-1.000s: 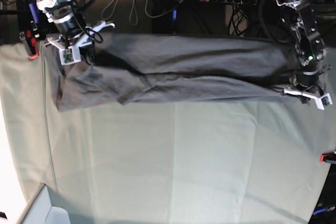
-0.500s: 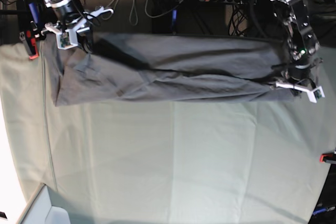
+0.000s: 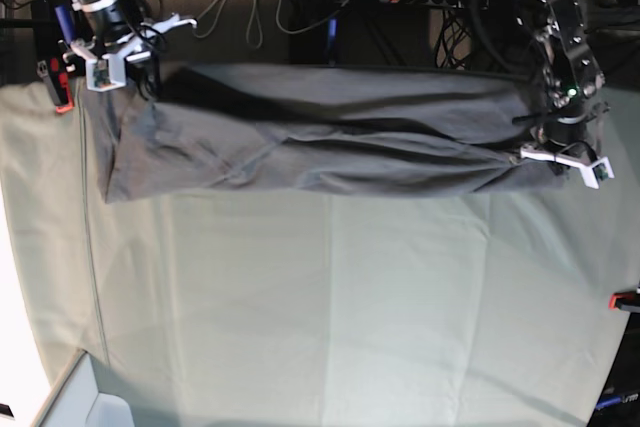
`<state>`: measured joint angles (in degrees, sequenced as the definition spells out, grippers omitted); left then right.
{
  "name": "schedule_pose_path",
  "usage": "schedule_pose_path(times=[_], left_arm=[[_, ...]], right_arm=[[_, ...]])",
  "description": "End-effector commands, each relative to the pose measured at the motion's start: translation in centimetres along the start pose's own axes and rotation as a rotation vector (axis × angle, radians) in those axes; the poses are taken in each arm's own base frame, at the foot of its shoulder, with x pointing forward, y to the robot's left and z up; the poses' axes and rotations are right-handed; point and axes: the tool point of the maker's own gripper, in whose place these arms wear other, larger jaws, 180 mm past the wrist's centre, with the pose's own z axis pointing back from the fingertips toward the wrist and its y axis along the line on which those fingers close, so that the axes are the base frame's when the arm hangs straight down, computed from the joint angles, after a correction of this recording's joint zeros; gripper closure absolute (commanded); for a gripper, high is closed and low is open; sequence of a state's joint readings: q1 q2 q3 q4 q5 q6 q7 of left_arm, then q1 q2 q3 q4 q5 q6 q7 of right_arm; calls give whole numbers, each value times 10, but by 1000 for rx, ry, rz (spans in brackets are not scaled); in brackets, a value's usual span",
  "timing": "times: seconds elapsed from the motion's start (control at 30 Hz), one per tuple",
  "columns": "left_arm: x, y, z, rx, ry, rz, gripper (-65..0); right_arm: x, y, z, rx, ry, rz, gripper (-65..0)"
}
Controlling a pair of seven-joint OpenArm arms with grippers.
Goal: Layout the t-shirt on the table in an organized manner, then fold the t-shirt properly
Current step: 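Drag the shirt strip ends outward with both grippers to stretch it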
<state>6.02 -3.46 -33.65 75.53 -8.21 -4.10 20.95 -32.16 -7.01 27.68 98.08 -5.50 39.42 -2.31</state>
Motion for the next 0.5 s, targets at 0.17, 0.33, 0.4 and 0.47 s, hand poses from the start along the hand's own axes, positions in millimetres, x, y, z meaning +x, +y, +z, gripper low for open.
schedule_pose_path(times=[0.17,0.33,0.4,0.47], left_arm=[[17,0,0,0,-50,-2,0],[16,-2,0,-4,-50,-4,0],[16,-2,0,-4,-50,-4,0],[16,-2,0,-4,-50,-4,0]], right_arm=[[-1,2,1,13,-21,-23,0],[-1,2,4,12,-35,-24,0],[-4,2,3,13,-26,-28,0],[-6,2,2,14,-22,-33,0]])
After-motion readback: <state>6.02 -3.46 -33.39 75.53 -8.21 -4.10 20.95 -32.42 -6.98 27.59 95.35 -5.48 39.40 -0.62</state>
